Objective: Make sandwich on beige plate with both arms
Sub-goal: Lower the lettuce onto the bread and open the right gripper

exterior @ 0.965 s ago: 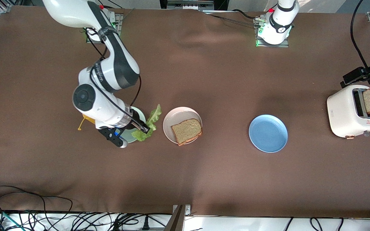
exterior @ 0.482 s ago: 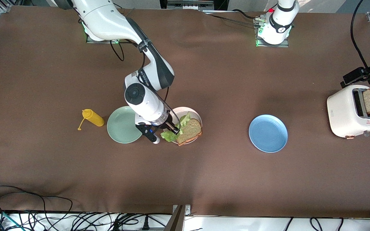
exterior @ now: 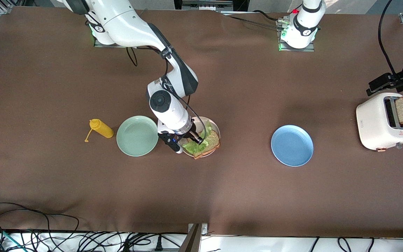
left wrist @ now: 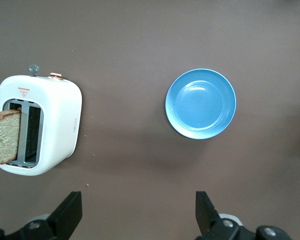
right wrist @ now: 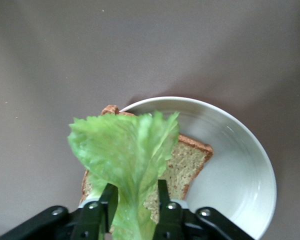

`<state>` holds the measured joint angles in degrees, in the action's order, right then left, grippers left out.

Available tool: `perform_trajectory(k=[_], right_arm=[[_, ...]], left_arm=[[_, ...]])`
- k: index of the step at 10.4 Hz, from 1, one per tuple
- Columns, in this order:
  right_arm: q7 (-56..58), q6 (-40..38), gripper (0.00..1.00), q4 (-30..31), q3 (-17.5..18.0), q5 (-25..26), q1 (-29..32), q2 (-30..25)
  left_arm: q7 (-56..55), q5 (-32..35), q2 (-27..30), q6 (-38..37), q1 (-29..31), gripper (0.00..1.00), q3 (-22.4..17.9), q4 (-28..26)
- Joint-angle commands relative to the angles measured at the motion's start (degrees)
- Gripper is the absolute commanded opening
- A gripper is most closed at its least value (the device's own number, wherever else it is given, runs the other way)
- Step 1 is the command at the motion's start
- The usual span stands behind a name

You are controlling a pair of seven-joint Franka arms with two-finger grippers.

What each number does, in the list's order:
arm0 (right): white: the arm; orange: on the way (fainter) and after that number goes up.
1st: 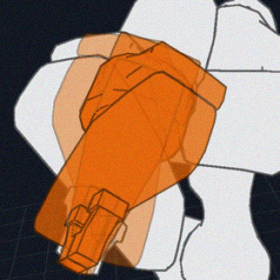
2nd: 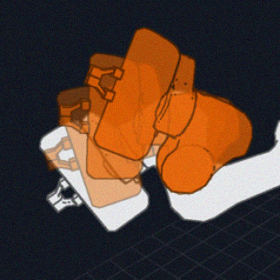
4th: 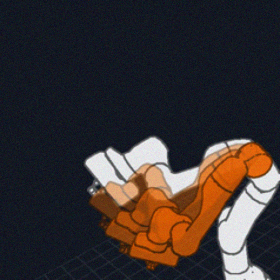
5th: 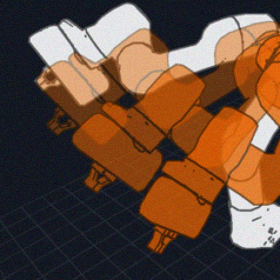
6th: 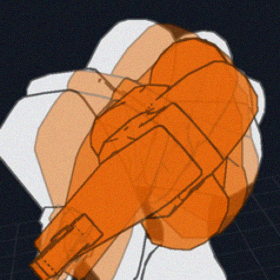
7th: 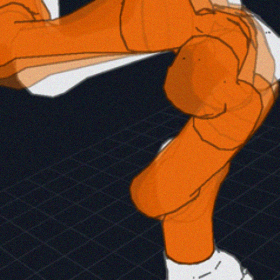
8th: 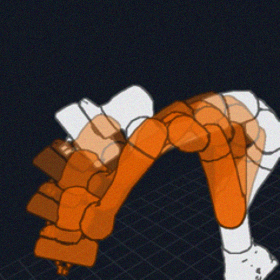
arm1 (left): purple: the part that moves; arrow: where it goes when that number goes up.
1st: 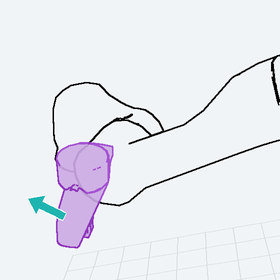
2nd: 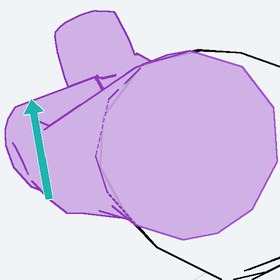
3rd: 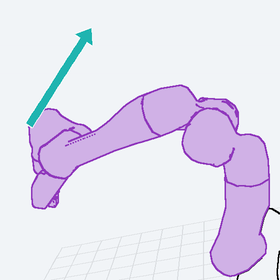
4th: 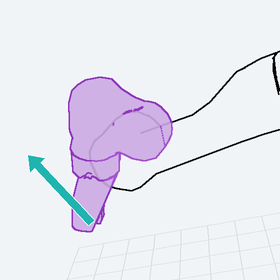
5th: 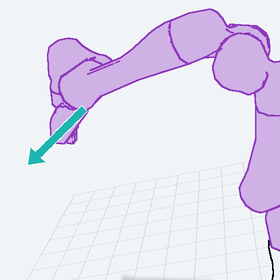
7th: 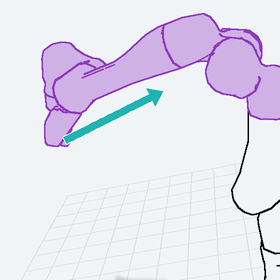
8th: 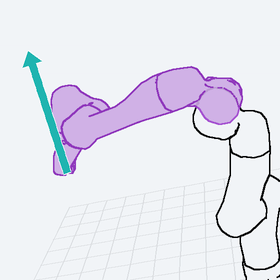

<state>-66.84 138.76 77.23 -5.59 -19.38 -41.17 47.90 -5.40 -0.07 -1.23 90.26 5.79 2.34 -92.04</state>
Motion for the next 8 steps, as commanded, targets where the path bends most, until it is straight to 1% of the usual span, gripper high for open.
perform_trajectory(k=[1,2,3,5,8], right_arm=[[-0.31,-0.33,1.00,-1.38,-1.00,0.38,-0.31,-0.78],[-0.30,-0.85,1.00,-1.38,-1.09,2.66,-0.40,-1.39],[-0.30,-2.34,1.00,-1.38,-1.09,3.72,-0.40,-2.36],[-0.30,-4.02,1.00,-1.38,-1.18,3.82,-0.31,-3.33],[-0.22,-4.11,1.00,-1.38,-2.85,4.34,-0.23,-4.03]], left_arm=[[0.39,1.48,-0.44,-0.70,-0.16,1.00,0.29,1.17],[0.47,1.48,-0.44,-0.70,-0.16,1.00,0.29,1.17],[0.47,1.48,-0.44,-0.70,-0.16,1.00,0.29,1.17],[0.47,1.39,-0.44,-0.70,-0.16,1.00,0.29,1.17],[0.47,1.39,-0.53,-0.61,-0.16,1.00,0.29,1.17]])
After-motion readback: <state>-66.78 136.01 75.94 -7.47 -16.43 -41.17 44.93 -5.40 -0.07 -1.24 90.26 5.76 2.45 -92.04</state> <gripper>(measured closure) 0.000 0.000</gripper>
